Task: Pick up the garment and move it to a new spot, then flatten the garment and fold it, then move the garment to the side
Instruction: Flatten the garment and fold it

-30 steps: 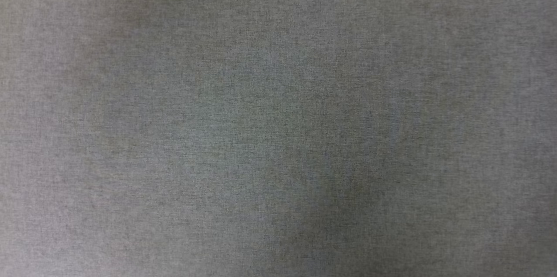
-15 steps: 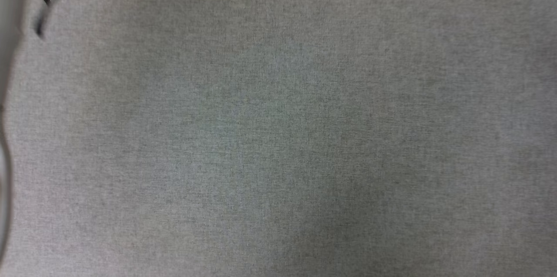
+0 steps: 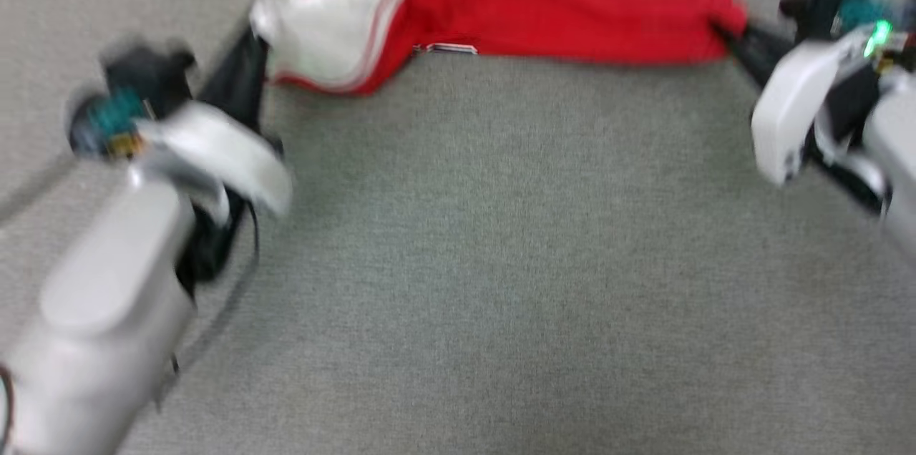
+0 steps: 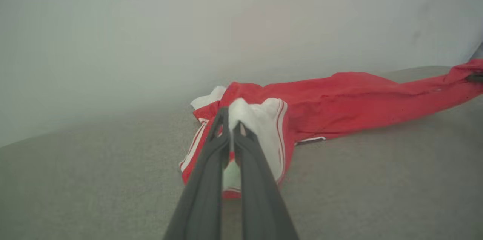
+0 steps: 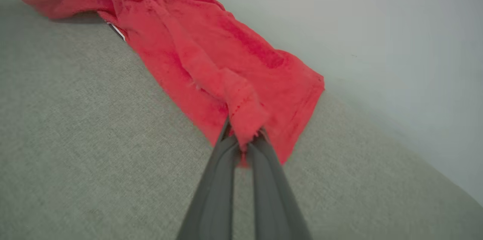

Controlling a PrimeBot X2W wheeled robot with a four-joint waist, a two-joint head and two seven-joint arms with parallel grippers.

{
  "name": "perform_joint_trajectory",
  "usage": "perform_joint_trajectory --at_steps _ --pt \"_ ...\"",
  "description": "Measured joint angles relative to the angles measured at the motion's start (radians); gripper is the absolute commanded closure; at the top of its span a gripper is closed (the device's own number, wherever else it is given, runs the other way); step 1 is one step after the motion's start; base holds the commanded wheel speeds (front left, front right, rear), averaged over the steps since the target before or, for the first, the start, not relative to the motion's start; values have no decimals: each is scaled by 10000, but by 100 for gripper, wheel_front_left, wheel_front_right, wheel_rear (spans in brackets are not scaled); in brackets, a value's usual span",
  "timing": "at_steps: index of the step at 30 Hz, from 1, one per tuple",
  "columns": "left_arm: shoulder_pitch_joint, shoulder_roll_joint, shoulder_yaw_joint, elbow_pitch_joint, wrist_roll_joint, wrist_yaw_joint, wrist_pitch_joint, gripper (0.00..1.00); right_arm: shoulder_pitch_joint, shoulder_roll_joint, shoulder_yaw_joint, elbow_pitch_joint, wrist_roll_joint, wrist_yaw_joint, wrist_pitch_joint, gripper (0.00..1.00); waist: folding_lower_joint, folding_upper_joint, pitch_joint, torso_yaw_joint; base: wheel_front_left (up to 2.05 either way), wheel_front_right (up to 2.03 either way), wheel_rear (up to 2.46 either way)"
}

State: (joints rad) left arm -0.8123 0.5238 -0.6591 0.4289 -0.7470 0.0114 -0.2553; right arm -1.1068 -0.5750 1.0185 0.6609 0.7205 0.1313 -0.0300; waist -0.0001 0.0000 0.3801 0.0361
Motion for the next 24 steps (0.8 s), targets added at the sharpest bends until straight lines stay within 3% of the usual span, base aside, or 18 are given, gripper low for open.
perform_joint_trajectory --at_steps 14,24 --pt "6127 1404 -732 -3417 -1053 1910 723 100 4370 -1618 830 -1745 1515 0 -288 100 -2 0 -2046 -98 0 0 0" --pt "9332 1774 -777 -4826 -1992 3024 443 100 7001 -2585 205 -2963 1544 0 -253 100 -2 1 -2932 -387 0 0 0"
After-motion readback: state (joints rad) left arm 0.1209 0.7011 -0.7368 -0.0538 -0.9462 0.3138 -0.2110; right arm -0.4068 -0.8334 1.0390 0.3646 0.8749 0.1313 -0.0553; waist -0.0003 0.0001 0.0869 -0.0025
